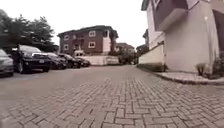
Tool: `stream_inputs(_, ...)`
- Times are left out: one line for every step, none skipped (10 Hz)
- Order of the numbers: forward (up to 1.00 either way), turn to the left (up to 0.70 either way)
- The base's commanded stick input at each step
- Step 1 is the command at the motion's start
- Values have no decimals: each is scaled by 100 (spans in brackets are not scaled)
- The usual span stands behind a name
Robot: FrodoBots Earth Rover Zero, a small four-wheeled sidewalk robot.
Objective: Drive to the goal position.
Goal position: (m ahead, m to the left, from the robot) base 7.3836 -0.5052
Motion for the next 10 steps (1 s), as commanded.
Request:
stream_inputs(70, 0)
stream_inputs(70, 0)
stream_inputs(70, 0)
stream_inputs(70, 0)
stream_inputs(70, 0)
stream_inputs(70, 0)
stream_inputs(70, 0)
stream_inputs(70, 0)
stream_inputs(70, 0)
stream_inputs(70, 0)
